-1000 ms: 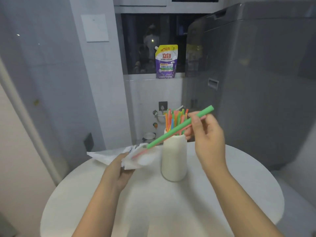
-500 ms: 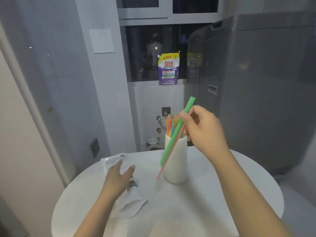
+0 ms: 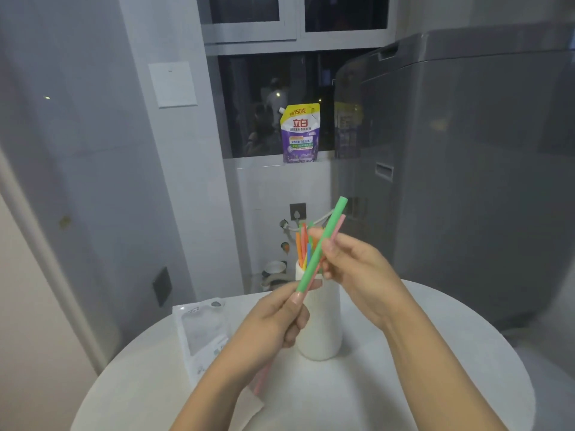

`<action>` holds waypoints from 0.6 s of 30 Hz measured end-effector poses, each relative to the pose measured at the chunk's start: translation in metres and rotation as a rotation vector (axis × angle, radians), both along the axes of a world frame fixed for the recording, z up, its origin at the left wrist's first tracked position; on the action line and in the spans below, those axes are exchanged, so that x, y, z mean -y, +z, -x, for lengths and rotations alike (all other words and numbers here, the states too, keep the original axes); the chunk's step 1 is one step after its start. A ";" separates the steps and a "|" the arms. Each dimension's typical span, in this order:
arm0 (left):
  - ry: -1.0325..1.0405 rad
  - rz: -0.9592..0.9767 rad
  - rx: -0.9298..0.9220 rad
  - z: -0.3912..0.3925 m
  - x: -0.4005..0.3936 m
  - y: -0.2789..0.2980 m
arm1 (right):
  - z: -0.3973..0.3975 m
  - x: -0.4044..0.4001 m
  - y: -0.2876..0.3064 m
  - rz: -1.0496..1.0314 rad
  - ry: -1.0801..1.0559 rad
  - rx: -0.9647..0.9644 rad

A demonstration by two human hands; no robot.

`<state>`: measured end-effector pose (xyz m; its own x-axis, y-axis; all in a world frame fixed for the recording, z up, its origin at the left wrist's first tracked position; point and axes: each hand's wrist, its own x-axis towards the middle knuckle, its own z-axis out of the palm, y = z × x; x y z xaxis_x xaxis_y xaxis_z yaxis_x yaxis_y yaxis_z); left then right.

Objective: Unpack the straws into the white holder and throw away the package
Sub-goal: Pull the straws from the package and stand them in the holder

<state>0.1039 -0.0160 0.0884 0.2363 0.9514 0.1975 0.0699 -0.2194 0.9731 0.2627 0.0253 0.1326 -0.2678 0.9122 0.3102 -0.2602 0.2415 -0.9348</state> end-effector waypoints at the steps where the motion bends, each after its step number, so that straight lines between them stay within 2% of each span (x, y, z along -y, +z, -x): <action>1: -0.016 0.001 0.008 -0.002 -0.003 0.003 | -0.001 -0.001 -0.002 -0.011 0.031 0.073; 2: -0.024 -0.004 -0.002 -0.004 -0.006 0.006 | -0.002 -0.002 -0.002 -0.029 0.024 0.145; 4: -0.017 -0.020 -0.027 -0.004 -0.012 0.009 | -0.005 -0.006 -0.001 -0.046 -0.045 0.167; 8: -0.021 0.039 -0.104 0.004 -0.018 0.009 | -0.013 -0.017 0.003 -0.047 -0.244 -0.050; 11: -0.038 0.057 -0.127 0.008 -0.021 0.006 | -0.018 -0.022 0.004 0.000 -0.178 -0.203; 13: -0.065 0.078 -0.064 0.010 -0.024 0.008 | -0.017 -0.021 0.003 0.015 -0.019 -0.104; 15: -0.120 0.100 0.008 0.010 -0.027 0.013 | -0.012 -0.017 0.002 -0.037 0.071 0.134; 18: -0.024 0.046 0.010 0.007 -0.032 0.017 | -0.006 -0.016 0.006 -0.105 -0.070 0.252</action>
<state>0.0973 0.0157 0.1050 0.2570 0.9537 0.1565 0.0558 -0.1763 0.9828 0.2685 0.0414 0.1390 -0.2860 0.8975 0.3358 -0.0024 0.3498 -0.9368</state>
